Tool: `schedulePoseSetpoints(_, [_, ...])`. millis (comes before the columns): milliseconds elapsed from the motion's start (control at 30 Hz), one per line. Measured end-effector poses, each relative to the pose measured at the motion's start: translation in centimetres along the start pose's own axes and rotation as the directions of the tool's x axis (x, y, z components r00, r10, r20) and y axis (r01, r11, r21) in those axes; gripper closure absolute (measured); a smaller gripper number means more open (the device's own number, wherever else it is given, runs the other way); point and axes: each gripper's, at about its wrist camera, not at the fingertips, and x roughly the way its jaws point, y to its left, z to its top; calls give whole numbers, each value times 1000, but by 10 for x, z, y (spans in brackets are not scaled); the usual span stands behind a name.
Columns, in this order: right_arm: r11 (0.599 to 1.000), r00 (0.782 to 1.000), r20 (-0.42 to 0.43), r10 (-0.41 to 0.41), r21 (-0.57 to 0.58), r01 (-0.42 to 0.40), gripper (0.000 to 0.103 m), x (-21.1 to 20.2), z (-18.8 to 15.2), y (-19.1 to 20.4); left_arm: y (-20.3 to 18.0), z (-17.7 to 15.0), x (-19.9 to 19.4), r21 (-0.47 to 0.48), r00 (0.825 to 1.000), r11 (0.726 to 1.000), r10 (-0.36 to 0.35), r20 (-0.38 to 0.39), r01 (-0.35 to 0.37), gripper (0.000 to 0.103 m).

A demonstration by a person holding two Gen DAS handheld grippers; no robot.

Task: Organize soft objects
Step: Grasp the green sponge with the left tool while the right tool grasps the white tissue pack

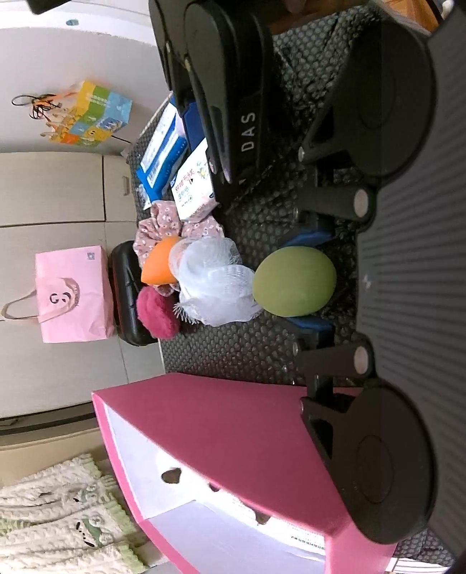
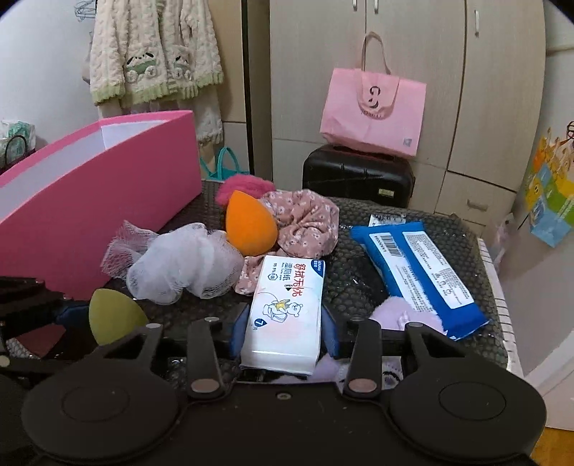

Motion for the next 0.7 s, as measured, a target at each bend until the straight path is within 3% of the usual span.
schedulePoseSetpoints(300, [999, 998, 37, 44, 30, -45, 58, -29, -7, 9, 12, 0, -23, -20, 994, 994, -105, -13, 105, 66])
schedulePoseSetpoints(700, [998, 998, -35, 57, 2, -56, 57, -35, -31, 19, 14, -17, -28, -26, 989, 991, -134, -55, 133, 66])
